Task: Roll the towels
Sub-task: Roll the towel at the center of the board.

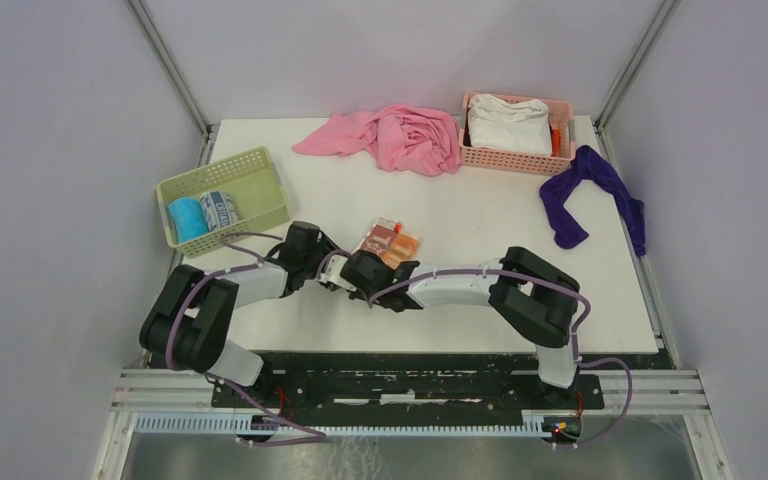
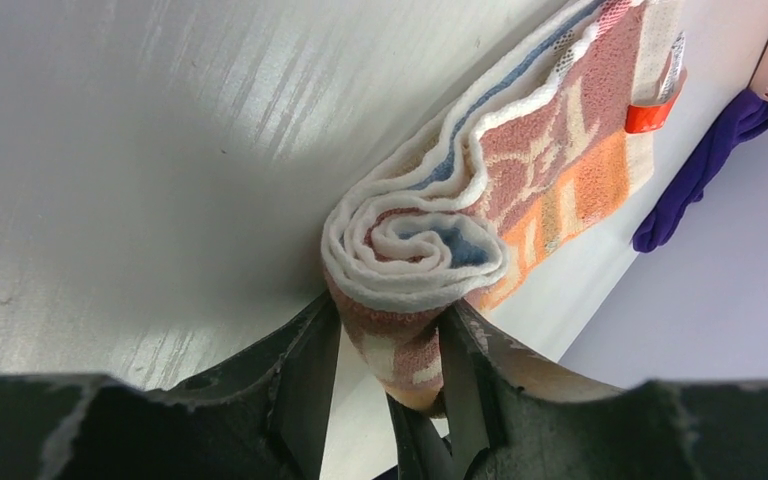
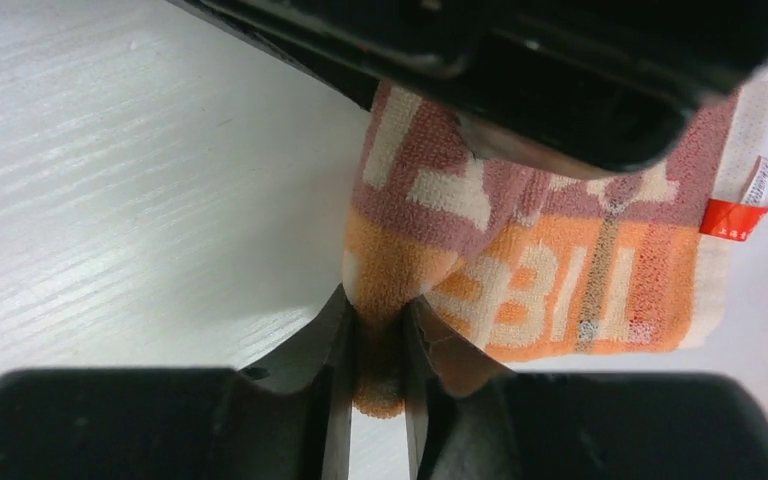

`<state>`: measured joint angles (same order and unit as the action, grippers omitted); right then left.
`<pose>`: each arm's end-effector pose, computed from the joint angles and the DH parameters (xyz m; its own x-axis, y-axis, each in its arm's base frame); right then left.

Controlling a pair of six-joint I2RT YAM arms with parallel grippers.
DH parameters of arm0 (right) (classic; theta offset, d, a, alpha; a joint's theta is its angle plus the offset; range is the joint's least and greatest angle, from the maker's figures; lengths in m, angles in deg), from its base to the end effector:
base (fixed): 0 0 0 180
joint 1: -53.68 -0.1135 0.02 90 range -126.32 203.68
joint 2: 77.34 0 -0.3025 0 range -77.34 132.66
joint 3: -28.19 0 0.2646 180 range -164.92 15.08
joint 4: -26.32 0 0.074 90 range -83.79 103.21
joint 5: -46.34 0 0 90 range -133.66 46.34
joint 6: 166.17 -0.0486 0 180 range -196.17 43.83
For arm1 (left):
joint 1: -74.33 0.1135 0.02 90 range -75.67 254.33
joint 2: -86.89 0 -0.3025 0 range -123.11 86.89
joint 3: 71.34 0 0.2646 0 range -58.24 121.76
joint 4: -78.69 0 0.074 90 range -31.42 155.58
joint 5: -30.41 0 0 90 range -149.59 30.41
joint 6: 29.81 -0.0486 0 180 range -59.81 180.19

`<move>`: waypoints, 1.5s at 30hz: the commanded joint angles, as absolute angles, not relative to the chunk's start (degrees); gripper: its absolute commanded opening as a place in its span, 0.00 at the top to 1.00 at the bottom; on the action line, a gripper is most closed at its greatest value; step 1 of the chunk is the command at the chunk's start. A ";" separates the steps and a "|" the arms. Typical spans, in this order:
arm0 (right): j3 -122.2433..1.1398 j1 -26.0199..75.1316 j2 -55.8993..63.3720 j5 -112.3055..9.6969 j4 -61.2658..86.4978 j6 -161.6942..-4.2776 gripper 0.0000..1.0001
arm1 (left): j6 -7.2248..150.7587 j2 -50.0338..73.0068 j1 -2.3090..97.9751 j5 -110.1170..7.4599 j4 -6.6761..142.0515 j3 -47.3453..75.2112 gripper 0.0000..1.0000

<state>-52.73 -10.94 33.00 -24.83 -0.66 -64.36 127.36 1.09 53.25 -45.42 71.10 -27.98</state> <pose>0.1951 0.3746 0.1672 -0.1901 -0.8527 -0.4867 -0.8352 0.4010 -0.3764 0.2485 -0.1085 0.1438 -0.7341 -0.6747 -0.0763 -0.4668 0.5831 -0.6649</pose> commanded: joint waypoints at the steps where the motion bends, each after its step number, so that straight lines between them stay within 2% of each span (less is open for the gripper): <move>1: -54.63 -8.71 33.94 -36.35 -6.59 -65.81 0.79 | 125.16 1.27 53.81 -50.70 61.81 -30.67 0.46; 5: -54.94 -4.01 30.37 -56.68 -7.86 -69.01 0.92 | 124.09 6.56 54.64 -53.49 60.10 -31.50 0.35; 7: -55.20 -1.09 29.78 -67.28 -7.73 -70.54 0.95 | 123.39 9.54 55.17 -54.10 59.13 -31.88 0.31; 11: -54.45 4.65 30.38 -86.59 -3.50 -75.93 0.98 | 122.26 16.80 55.70 -54.48 58.08 -33.22 0.26; 17: -50.74 11.25 35.81 -103.32 11.44 -89.95 0.98 | 121.00 25.86 55.88 -51.57 61.23 -36.86 0.23; 21: -47.85 14.23 40.17 -106.64 22.28 -100.34 0.97 | 122.99 28.66 55.83 -48.56 65.73 -40.37 0.23; 27: -49.50 15.93 47.23 -106.81 23.53 -105.40 0.97 | 123.71 27.80 55.87 -46.53 67.03 -41.18 0.23; 34: -56.47 16.07 51.15 -104.89 10.28 -100.85 0.97 | 124.63 24.00 55.88 -45.08 70.46 -42.01 0.24; 38: -58.53 16.13 50.76 -103.87 6.93 -100.25 0.95 | 125.30 21.06 55.88 -46.34 69.27 -41.90 0.30; 40: -59.54 16.07 49.79 -103.00 4.44 -99.11 0.92 | 126.62 19.99 55.88 -48.41 67.61 -42.35 0.34; 45: -60.93 15.85 44.66 -97.12 -1.45 -95.56 0.76 | 131.76 18.26 56.81 -51.24 67.61 -45.10 0.45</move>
